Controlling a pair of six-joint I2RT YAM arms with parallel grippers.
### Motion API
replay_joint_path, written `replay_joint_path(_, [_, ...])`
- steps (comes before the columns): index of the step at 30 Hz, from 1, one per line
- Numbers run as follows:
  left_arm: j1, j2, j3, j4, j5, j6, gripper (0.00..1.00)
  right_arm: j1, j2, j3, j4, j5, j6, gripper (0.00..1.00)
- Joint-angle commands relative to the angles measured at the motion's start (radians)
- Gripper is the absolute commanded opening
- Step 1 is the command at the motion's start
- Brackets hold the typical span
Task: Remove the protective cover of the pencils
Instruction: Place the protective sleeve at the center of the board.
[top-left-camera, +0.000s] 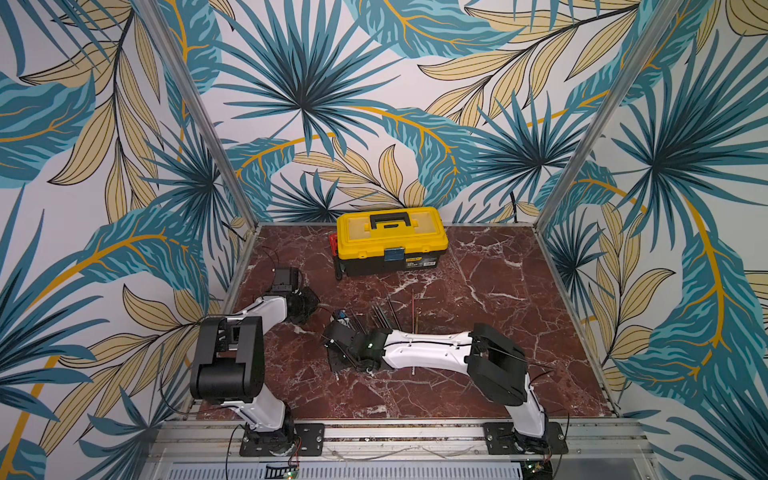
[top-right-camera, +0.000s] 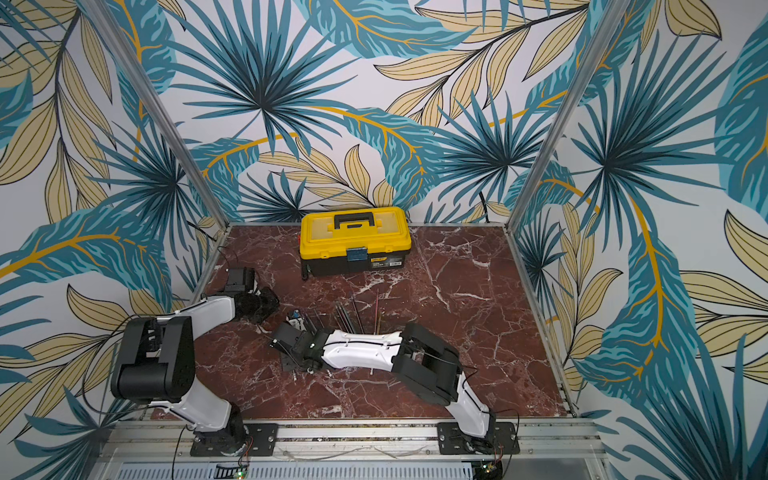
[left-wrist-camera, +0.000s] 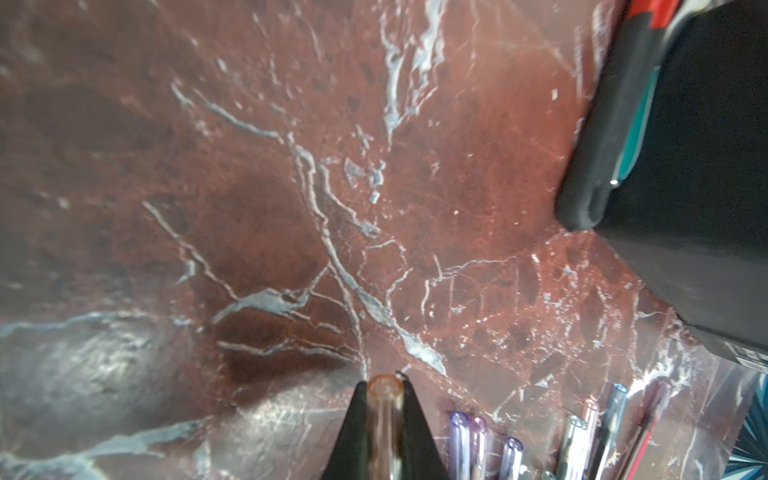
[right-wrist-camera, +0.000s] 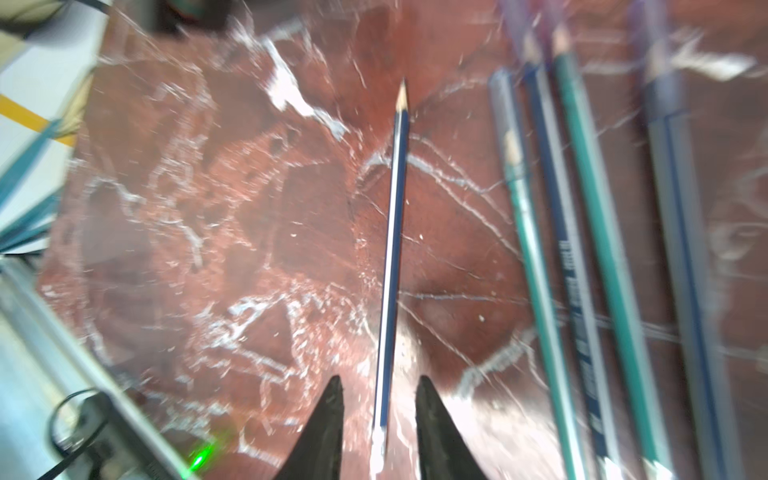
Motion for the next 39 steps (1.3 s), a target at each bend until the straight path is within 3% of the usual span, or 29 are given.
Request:
replay_joint_path(1, [-0.006, 0.018, 0.045, -0.057, -0.017, 0.023, 0.05, -0.003, -0.063, -0.061, -0.026, 0.060, -0.021, 0.33])
replay_joint_path(17, [-0.012, 0.042, 0.082, -0.108, -0.055, 0.025, 0.25, -0.005, -0.086, -0.093, -0.092, 0.141, -0.033, 0.33])
replay_joint_path(27, [-0.016, 0.049, 0.091, -0.112, -0.056, 0.032, 0.25, -0.010, -0.070, -0.086, -0.131, 0.136, -0.045, 0.34])
replay_joint_path(32, [-0.016, 0.049, 0.096, -0.111, -0.050, 0.031, 0.16, -0.011, -0.056, -0.077, -0.157, 0.115, -0.049, 0.34])
replay_joint_path(39, [-0.016, 0.037, 0.093, -0.111, -0.069, 0.035, 0.15, -0.011, -0.042, -0.070, -0.174, 0.104, -0.059, 0.34])
